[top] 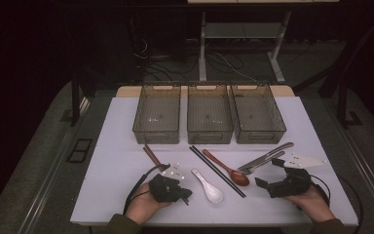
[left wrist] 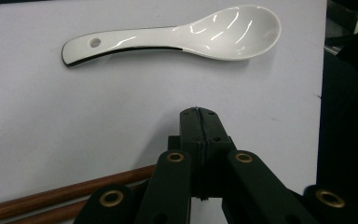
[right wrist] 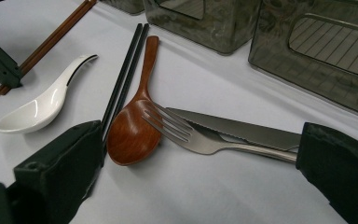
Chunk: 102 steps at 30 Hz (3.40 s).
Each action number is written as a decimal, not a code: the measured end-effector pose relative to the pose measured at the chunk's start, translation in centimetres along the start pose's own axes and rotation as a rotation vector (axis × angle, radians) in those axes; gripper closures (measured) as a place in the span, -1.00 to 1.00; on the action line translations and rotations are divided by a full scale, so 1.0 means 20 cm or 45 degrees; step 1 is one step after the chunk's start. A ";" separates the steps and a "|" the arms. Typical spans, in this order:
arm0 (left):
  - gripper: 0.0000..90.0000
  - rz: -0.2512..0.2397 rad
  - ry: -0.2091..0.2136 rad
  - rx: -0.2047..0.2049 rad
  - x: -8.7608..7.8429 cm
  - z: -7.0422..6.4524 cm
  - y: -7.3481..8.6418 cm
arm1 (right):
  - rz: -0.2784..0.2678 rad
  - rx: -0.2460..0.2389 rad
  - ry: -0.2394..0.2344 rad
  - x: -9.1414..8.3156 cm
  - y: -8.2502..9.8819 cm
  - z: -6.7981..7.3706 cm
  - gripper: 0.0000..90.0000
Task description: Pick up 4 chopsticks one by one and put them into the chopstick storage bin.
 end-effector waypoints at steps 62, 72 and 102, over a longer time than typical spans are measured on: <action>0.98 0.006 -0.745 -0.266 -0.47 0.70 0.16 | 0.004 0.007 0.003 0.00 0.00 0.00 -0.98; 0.98 0.004 -0.742 -0.242 -0.42 0.75 0.12 | 0.004 0.007 0.004 0.00 0.00 0.00 -0.98; -0.05 -0.110 -0.847 -0.490 -0.37 0.72 0.06 | -0.006 0.007 0.007 0.00 0.00 0.00 -0.98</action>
Point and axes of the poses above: each handheld gripper's, and its own axes: x roughly forward along the jaws, y roughly out of its underside, z roughly to its left, the point moved 6 cm from there along x, roughly forward along the jaws, and after that the axes turned 10 degrees about -z, right-handed, at the moved point
